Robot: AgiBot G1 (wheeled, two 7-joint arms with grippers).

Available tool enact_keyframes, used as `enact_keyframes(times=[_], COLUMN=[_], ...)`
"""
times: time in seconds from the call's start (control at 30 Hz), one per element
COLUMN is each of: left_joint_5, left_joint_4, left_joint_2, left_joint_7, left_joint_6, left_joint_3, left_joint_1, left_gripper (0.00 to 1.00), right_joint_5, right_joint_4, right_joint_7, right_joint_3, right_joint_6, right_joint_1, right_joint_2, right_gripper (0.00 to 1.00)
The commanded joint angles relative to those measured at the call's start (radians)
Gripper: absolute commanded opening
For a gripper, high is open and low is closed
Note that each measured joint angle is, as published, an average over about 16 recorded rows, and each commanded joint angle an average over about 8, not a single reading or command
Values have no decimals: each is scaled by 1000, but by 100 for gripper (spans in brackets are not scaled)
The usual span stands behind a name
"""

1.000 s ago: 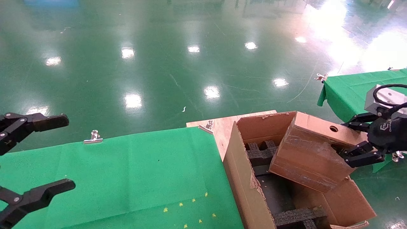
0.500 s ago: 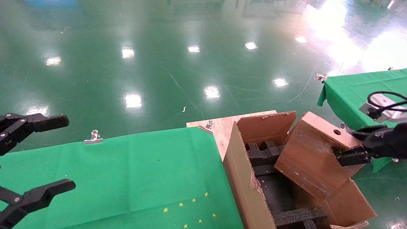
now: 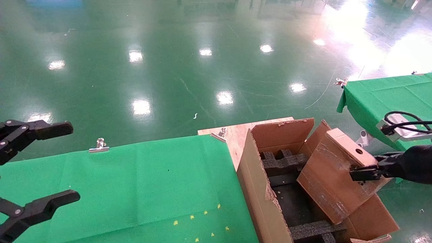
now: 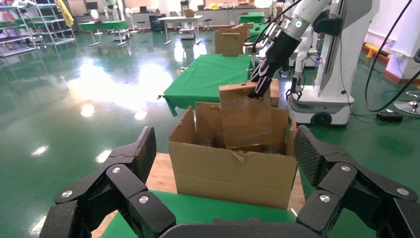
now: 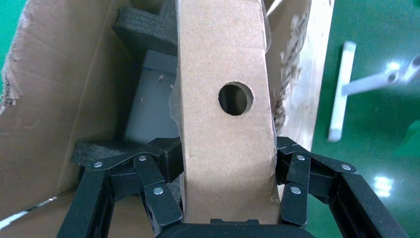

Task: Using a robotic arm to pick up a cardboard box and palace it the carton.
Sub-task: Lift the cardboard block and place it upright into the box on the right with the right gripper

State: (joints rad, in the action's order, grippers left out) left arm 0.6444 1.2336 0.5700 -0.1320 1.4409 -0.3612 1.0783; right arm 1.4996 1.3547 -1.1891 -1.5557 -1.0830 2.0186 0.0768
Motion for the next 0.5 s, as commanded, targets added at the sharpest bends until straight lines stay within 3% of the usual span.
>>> enact_keyframes(times=[0.03,0.5], left_joint_5=[0,0], left_joint_4=[0,0], left_joint_2=[0,0], left_joint_7=[0,0], left_joint_6=[0,0], left_joint_3=[0,0], left_joint_1=[0,0], left_gripper=[100,100], right_joint_5=[0,106], right_joint_4=[0,4], right_joint_7=[-32,-182], right_joint_3=[-7,-44], right_joint_6=[4,72], right_joint_1=[-8,-48], right_joint_2=[5,61], right_gripper=[0,0])
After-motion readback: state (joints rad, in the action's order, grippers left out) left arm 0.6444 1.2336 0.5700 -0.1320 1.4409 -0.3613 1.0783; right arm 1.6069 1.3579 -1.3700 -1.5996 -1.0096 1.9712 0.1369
